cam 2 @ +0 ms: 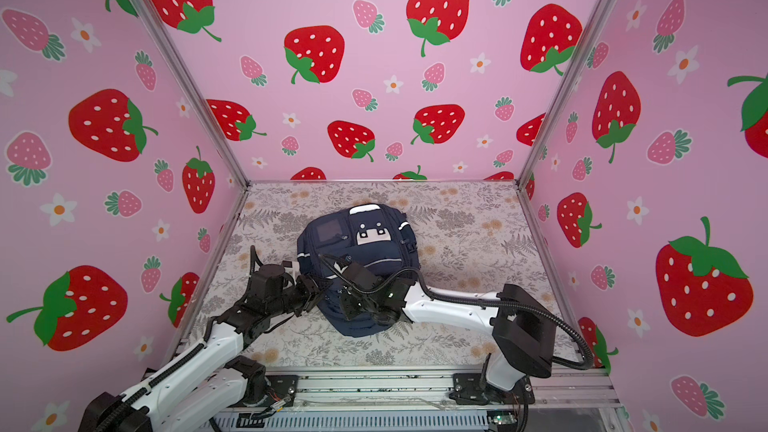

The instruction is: Pack the student bag

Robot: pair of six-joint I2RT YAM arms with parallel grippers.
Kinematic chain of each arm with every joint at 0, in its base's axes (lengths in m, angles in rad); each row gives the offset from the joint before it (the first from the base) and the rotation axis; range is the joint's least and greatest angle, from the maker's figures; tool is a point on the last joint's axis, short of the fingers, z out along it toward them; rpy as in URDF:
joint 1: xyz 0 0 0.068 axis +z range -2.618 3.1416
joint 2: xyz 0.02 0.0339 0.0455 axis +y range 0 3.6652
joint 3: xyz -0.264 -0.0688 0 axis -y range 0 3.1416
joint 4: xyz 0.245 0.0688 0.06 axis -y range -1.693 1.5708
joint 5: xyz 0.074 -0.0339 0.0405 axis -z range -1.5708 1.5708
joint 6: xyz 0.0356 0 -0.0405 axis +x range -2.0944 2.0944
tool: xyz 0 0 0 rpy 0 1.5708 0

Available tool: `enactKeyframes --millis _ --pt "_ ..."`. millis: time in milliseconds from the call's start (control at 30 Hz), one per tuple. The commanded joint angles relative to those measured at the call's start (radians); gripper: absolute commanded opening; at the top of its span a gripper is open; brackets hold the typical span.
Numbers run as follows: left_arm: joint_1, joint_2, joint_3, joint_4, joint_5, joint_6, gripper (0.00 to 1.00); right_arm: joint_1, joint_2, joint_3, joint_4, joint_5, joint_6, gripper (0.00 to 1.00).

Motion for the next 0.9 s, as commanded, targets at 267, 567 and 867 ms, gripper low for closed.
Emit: enactKeyframes --millis 267,567,867 --pt "-0.006 0.036 0.096 0.02 0.0 0.014 0.12 0.014 -0.022 0.046 -0.019 0.025 0.018 0.0" --pt "0.002 0.081 0.18 -0.064 -0.03 0.119 0.0 0.014 -0.067 0.001 -0.062 0.092 0.02 0.0" --pt "0.039 0.112 0.226 -0.142 -0.056 0.213 0.0 -0.054 -0.193 -0.141 -0.09 0.15 0.027 0.0"
